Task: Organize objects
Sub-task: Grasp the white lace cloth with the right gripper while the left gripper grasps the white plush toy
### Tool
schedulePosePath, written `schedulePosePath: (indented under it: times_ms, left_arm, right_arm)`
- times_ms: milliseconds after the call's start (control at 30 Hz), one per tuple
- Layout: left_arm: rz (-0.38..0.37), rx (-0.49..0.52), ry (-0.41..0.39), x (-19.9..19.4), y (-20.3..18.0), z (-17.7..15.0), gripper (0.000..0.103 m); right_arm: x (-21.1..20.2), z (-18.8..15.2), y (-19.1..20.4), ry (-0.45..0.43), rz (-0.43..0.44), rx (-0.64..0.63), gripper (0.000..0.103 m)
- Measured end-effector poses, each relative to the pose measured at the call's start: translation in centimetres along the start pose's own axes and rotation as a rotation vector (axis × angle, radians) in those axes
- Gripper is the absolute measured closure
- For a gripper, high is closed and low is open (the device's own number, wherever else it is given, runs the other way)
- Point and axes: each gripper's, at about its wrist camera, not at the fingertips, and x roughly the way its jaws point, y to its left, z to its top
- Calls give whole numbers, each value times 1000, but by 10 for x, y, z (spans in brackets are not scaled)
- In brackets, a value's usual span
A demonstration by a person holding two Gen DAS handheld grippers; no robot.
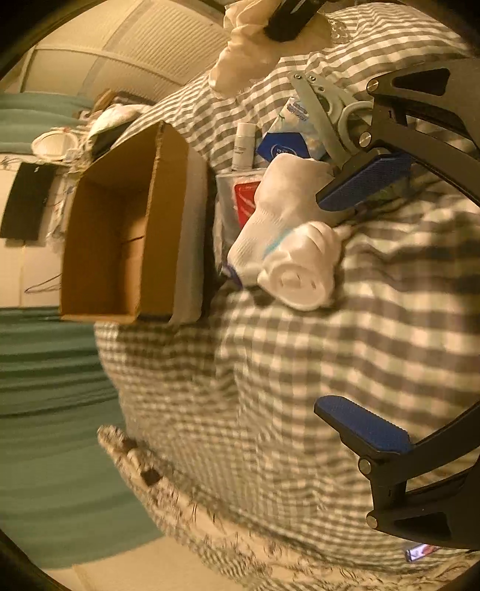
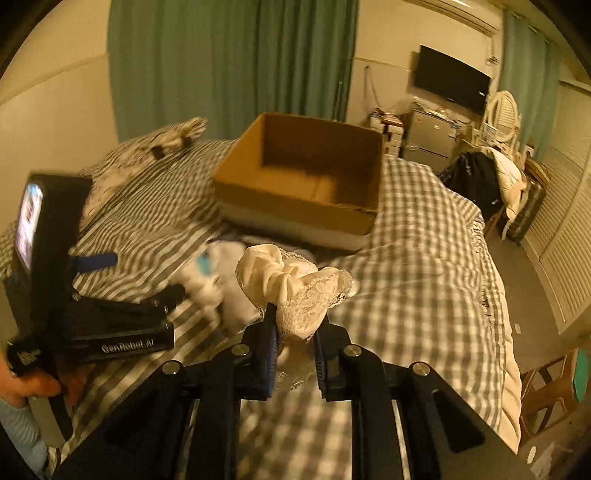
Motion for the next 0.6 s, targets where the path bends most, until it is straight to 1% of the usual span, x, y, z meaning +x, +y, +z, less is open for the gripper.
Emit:
schedulePosePath:
  times_ms: [133, 233, 300, 367, 500, 600]
  left_arm:
    - [-38, 10, 54, 19, -7, 5, 14]
    - [-59, 26, 101, 34, -11, 6, 27]
    - [-78, 25, 106, 35, -11, 6, 35]
    - [-96, 23, 92, 31, -10, 5, 41]
    - [-92, 23, 64, 16, -10, 2, 41]
    - [-109, 14, 37, -2, -8, 0, 41]
  right_arm:
    - [12, 3, -14, 17, -1, 19, 87]
    - [23, 3, -19, 31, 15, 37, 87]
    - [28, 4, -22, 36, 16, 41, 87]
    - [28, 3, -24, 37, 19, 44, 87]
    - [20, 1, -22, 28, 13, 42, 87]
    - [8, 1, -22, 10, 5, 41, 87]
